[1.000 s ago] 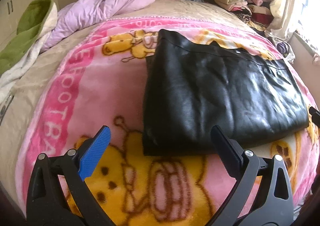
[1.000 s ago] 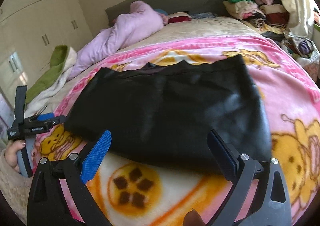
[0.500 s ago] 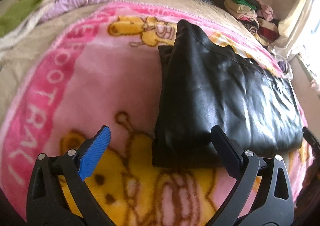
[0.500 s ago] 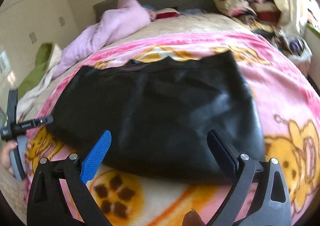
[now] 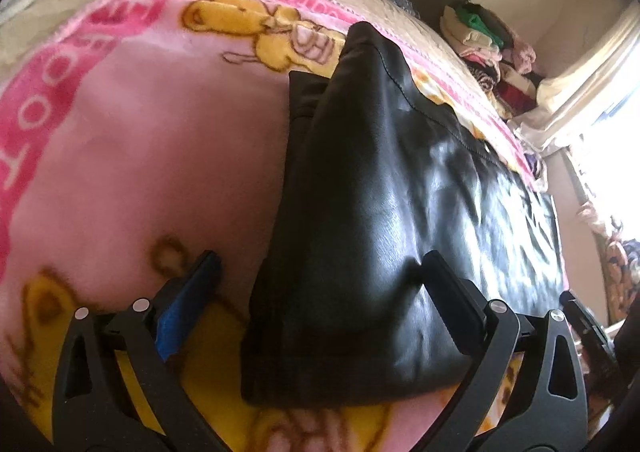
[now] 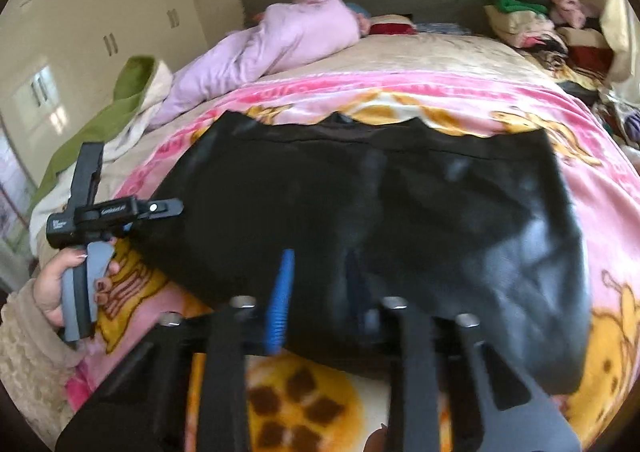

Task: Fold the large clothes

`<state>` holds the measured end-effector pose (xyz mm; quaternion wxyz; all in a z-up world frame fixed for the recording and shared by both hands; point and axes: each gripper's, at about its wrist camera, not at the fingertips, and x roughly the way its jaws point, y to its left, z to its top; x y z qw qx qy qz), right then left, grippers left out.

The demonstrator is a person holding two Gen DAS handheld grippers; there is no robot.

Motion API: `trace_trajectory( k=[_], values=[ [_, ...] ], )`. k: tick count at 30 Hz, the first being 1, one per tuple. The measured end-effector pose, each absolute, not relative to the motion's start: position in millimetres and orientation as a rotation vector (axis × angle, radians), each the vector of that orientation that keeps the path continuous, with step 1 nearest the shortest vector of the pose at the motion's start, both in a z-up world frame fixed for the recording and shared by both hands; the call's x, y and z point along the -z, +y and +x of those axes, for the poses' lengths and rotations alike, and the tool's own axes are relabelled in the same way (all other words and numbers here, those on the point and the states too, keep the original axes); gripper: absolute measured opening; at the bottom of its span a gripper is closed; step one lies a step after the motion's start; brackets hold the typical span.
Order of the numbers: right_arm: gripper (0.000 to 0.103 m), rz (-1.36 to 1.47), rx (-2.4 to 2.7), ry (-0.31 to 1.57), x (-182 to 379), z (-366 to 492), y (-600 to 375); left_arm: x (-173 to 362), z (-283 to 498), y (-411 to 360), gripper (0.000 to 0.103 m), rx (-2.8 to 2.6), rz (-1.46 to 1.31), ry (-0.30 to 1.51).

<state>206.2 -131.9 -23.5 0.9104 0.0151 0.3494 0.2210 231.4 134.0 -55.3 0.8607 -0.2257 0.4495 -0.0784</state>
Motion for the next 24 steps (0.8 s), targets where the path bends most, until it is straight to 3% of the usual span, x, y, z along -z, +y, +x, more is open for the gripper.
trace_trajectory(
  k=[2,6,7,8,9,10,13,15,17,19,20,22,24],
  values=[
    [0.012,-0.001,-0.470,0.722,22,207,-120,56,230,135,0.094,0.168,-0.489,0.932],
    [0.015,-0.012,-0.405,0.709,19,207,-125,57,227,135,0.092,0.168,-0.505,0.915],
    [0.030,0.015,-0.358,0.701,18,208,-139,56,227,135,0.091,0.169,-0.505,0.916],
    [0.052,0.061,-0.299,0.694,18,208,-160,57,226,135,0.090,0.171,-0.504,0.917],
    [0.061,0.093,-0.267,0.690,19,208,-173,57,226,135,0.090,0.173,-0.504,0.918],
    [0.066,0.143,-0.216,0.692,20,208,-194,57,226,136,0.090,0.175,-0.507,0.919],
    [0.069,0.241,-0.094,0.710,29,209,-251,59,228,136,0.090,0.174,-0.506,0.919],
    [0.078,0.294,-0.075,0.790,44,215,-281,59,228,137,0.089,0.171,-0.509,0.916],
    [0.078,0.360,-0.082,0.825,58,218,-301,59,227,137,0.083,0.175,-0.512,0.914],
    [0.078,0.440,-0.154,0.885,75,224,-314,59,228,135,0.065,0.208,-0.528,0.912],
    [0.071,0.480,-0.188,0.893,82,226,-318,59,228,134,0.063,0.207,-0.528,0.913],
    [0.047,0.549,-0.284,0.898,90,227,-320,60,226,133,0.056,0.217,-0.519,0.913],
    [0.037,0.542,-0.288,0.899,90,224,-318,58,226,132,0.047,0.228,-0.529,0.914]
  ],
)
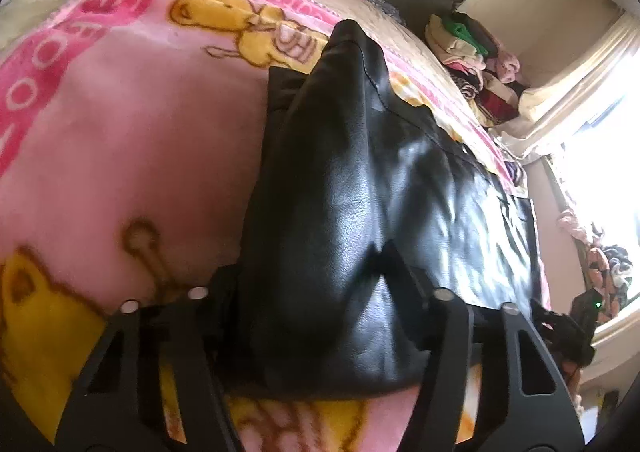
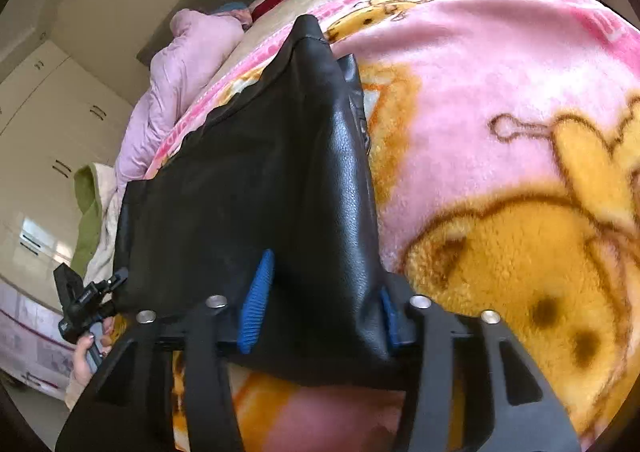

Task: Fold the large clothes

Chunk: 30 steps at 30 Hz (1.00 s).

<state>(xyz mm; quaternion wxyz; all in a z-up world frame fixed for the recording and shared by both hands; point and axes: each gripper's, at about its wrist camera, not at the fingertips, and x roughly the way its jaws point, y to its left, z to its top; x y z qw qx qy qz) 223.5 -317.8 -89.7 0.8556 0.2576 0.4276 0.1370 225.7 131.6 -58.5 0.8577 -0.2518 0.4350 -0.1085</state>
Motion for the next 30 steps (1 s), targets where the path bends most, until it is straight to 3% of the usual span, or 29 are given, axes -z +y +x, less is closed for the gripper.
trace_trajectory(
  k=[2,9,12,13,16,21,22,24,25,26,30],
  values=[
    [0.030,0.501,-0.283,0.889,82,216,-315,54,222,128,0.042,0.228,-0.513,0.907],
    [0.029,0.497,-0.272,0.898,73,185,-314,45,194,123,0.040,0.233,-0.502,0.921],
    [0.031,0.472,-0.272,0.904,71,173,-314,43,181,121,0.040,0.237,-0.483,0.934],
    [0.038,0.445,-0.265,0.907,69,169,-313,43,179,121,0.040,0.239,-0.481,0.938],
    [0.061,0.342,-0.179,0.881,57,159,-307,44,177,121,0.049,0.225,-0.461,0.942],
    [0.062,0.118,-0.114,0.639,10,132,-262,48,182,119,0.081,0.199,-0.443,0.964],
    [0.062,0.085,-0.171,0.627,7,131,-245,50,184,120,0.083,0.196,-0.449,0.971],
    [0.053,0.017,-0.274,0.628,6,131,-208,54,186,119,0.086,0.192,-0.450,0.975],
    [0.032,-0.023,-0.325,0.630,8,131,-185,54,188,119,0.087,0.190,-0.447,0.972],
    [0.018,-0.048,-0.359,0.643,10,134,-168,54,188,119,0.088,0.190,-0.447,0.970],
    [0.011,-0.090,-0.449,0.708,23,145,-119,60,188,120,0.087,0.196,-0.483,0.945]
  ],
)
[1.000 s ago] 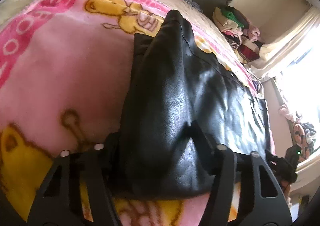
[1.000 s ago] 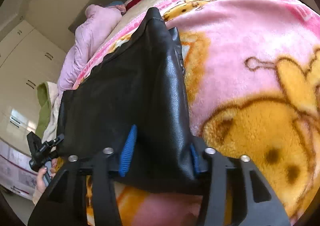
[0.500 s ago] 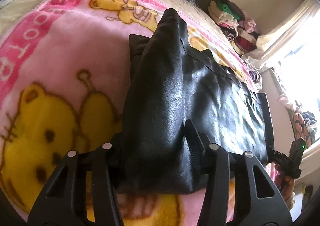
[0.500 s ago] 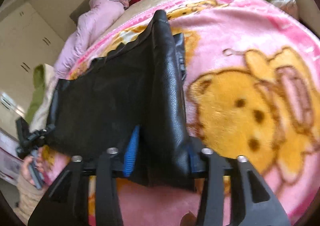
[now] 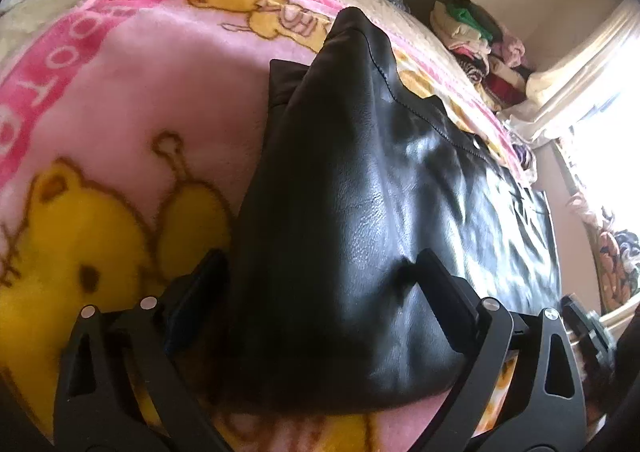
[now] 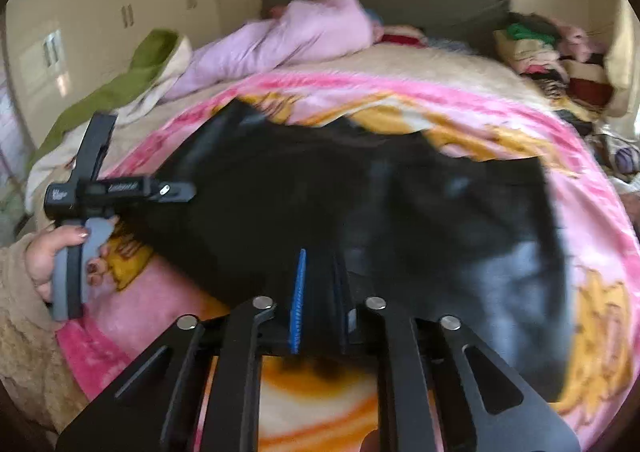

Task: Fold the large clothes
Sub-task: 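Lift the jacket with both grippers and fold it in half toward the left gripper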

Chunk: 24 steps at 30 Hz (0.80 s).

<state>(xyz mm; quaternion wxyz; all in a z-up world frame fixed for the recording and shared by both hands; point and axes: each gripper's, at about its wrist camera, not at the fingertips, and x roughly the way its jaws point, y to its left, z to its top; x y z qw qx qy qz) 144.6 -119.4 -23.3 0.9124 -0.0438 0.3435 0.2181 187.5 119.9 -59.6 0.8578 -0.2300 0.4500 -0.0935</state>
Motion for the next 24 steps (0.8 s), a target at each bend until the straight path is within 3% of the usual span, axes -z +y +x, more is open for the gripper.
trace_trajectory(
  k=[1,2,6,9,12,17,24],
  values=[
    [0.010,-0.089,-0.444,0.741,31,147,-112,60,187,120,0.085,0.201,-0.488,0.938],
    [0.009,-0.083,-0.454,0.783,41,151,-106,59,187,121,0.071,0.208,-0.495,0.928],
    [0.009,-0.077,-0.423,0.851,71,159,-100,47,184,120,0.045,0.226,-0.515,0.873],
    [0.009,-0.063,-0.428,0.869,76,164,-100,26,179,115,0.032,0.260,-0.502,0.809],
    [0.008,-0.042,-0.475,0.890,56,173,-102,4,172,108,0.028,0.290,-0.471,0.753],
    [0.008,0.011,-0.456,0.745,2,218,-114,-15,168,98,0.027,0.326,-0.448,0.711],
    [0.006,0.053,-0.363,0.866,33,307,-108,-20,167,93,0.025,0.345,-0.427,0.706]
  ],
)
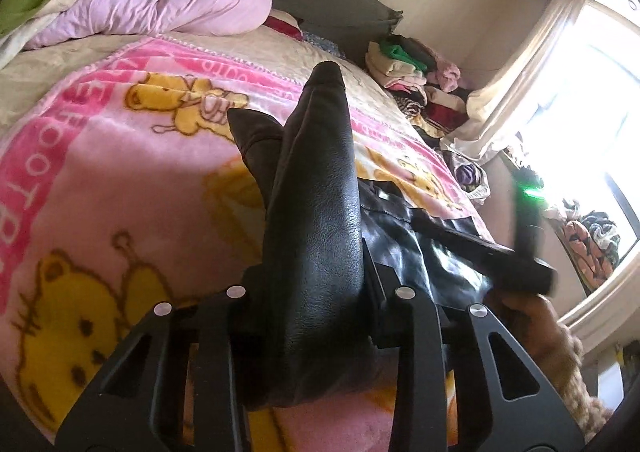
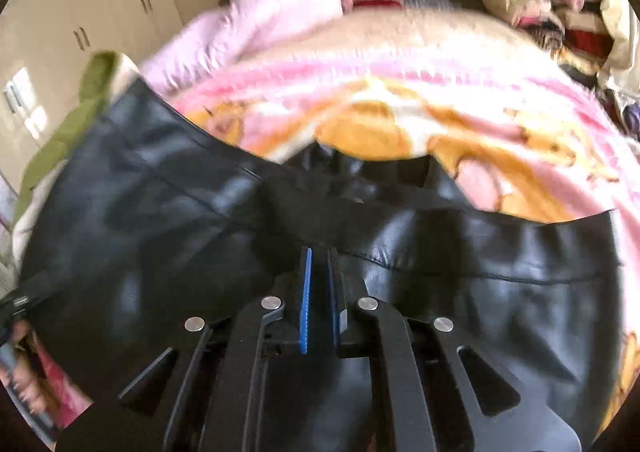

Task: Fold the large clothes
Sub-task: 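Lift the jacket with both grippers and fold it in half toward the left gripper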

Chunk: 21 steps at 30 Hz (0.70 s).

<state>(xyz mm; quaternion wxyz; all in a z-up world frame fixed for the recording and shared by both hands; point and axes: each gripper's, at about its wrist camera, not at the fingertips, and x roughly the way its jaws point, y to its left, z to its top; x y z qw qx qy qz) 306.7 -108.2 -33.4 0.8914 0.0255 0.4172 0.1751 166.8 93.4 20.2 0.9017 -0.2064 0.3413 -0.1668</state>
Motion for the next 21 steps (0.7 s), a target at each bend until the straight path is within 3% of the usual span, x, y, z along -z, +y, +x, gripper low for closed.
trace_trajectory(
  k=[4,8,11,15,21],
  values=[
    [0.000,0.112,-0.353,0.949,76,326,-106,-20,171,87,0.024,0.366,-0.416,0.714],
    [0.000,0.140,-0.395,0.938,52,321,-118,-26,170,86,0.024,0.364,-0.415,0.696],
    [0.000,0.122,-0.464,0.862,20,280,-131,-27,169,87,0.024,0.364,-0.413,0.697],
    [0.000,0.078,-0.532,0.871,16,224,-132,-33,166,81,0.024,0.363,-0.386,0.696],
    [0.000,0.092,-0.549,0.990,74,211,-123,-38,164,70,0.023,0.348,-0.382,0.707]
  ],
)
